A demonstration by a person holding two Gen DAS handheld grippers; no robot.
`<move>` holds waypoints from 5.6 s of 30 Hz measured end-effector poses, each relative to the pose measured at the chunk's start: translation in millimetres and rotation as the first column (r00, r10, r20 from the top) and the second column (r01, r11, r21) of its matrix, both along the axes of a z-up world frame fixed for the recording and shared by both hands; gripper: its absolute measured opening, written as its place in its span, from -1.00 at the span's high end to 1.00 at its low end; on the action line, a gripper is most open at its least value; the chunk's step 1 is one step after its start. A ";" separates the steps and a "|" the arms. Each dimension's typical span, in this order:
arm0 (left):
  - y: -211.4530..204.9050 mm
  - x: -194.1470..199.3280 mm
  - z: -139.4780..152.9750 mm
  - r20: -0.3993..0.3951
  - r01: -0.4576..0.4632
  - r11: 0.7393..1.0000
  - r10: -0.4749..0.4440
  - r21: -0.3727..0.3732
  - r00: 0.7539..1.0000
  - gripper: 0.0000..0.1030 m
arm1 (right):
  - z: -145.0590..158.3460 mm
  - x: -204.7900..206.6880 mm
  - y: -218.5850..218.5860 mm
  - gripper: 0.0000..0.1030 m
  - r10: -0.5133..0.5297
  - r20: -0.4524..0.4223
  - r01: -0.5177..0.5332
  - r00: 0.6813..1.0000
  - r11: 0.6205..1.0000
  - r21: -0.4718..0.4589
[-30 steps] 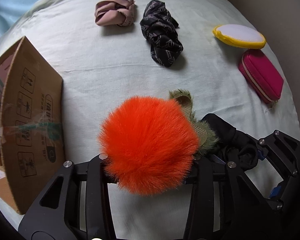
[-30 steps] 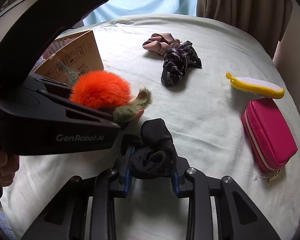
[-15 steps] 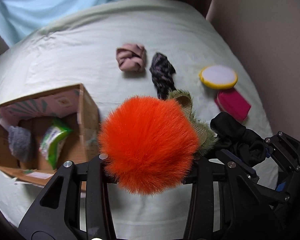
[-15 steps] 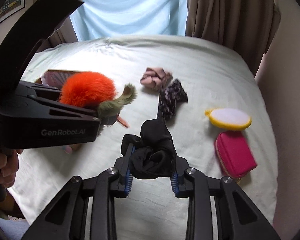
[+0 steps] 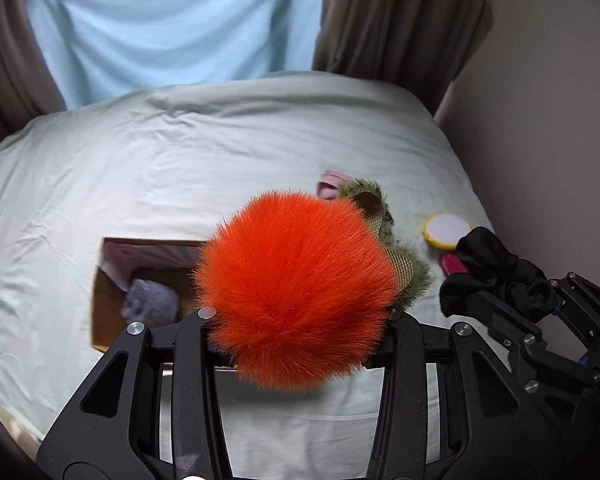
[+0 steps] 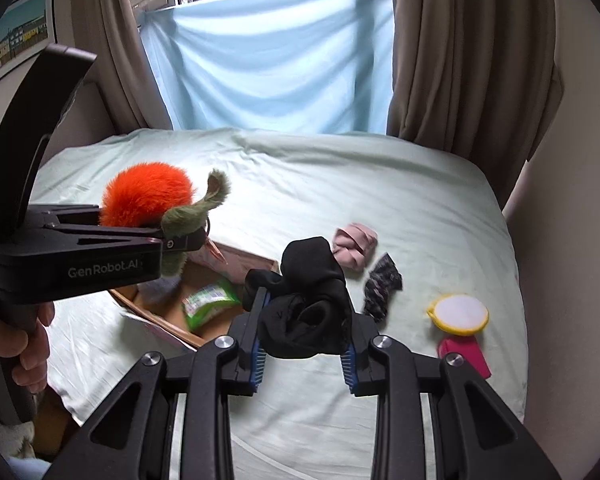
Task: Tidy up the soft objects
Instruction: 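Carry pompom and black scrunchie into the box and open both tools, then withdraw both tools from the box toward the scrunchies and sponge, then grasp the black patterned scrunchie with left tool while right tool grasps the yellow sponge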
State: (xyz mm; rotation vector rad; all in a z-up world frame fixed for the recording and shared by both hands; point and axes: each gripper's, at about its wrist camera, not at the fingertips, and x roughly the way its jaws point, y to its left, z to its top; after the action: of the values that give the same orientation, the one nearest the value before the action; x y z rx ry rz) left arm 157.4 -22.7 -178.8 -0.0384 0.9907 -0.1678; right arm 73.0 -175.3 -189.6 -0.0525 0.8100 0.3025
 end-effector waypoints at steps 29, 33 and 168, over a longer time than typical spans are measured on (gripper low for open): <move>171.2 77.4 -128.9 -0.344 -0.060 0.997 0.075 0.053 0.936 0.29 | -79.6 117.9 147.7 0.45 -0.201 -0.427 0.245 0.882 0.968 0.050; 162.5 95.1 -155.9 -0.414 -0.020 0.999 0.039 0.051 0.910 0.29 | -111.5 135.3 139.5 0.45 -0.241 -0.538 0.314 0.808 0.948 0.047; -235.8 177.0 -300.5 -0.274 0.017 0.992 0.018 0.125 0.962 0.23 | -266.8 206.7 -216.3 -0.73 -0.111 -0.294 0.104 0.949 0.994 -0.040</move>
State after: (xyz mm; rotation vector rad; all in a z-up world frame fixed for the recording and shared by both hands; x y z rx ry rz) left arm 334.4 -258.5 -479.3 0.0557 1.2770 -0.1004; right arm 279.7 -391.7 -456.4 0.0154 1.1108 0.1989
